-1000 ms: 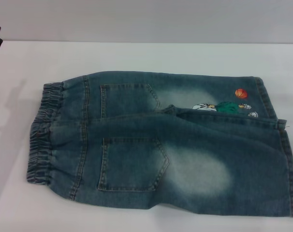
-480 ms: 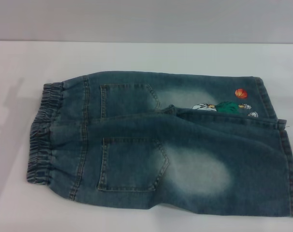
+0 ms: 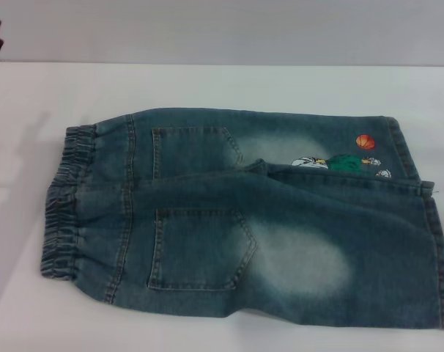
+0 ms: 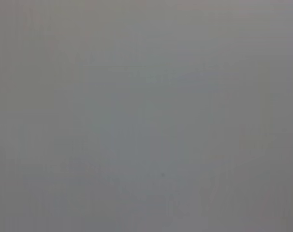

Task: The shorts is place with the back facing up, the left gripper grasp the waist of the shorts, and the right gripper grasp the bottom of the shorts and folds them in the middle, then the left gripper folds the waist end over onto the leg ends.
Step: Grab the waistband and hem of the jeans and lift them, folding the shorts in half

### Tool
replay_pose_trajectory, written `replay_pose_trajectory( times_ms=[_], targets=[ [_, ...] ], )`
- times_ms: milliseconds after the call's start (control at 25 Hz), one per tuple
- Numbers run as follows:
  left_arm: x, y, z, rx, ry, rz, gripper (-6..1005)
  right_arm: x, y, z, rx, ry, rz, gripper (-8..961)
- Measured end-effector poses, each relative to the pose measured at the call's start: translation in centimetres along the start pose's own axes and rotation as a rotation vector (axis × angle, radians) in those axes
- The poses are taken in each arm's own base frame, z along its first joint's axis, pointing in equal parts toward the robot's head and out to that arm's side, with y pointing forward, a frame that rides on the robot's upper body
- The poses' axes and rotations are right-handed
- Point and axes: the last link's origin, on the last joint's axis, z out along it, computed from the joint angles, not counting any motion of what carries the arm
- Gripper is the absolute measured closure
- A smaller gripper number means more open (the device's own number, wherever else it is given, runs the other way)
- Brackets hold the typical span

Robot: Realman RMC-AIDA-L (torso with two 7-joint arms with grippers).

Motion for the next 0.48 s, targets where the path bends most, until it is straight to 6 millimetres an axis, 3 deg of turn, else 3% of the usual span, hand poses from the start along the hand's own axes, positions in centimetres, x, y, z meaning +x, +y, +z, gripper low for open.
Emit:
replay_pose_trajectory(
  times_ms=[360,480],
  targets=[
    [1.3,1.4,5.3,-0.267,-0.159,-0.195,222,0.4,-0.2,-0.5,0.006,0.017,0.016,389],
    [2.9,1.8,7.8,-0.400,-0.280,-0.249,223,0.5,-0.4,-0.8,0.012,0.025,0.015,390]
  ],
)
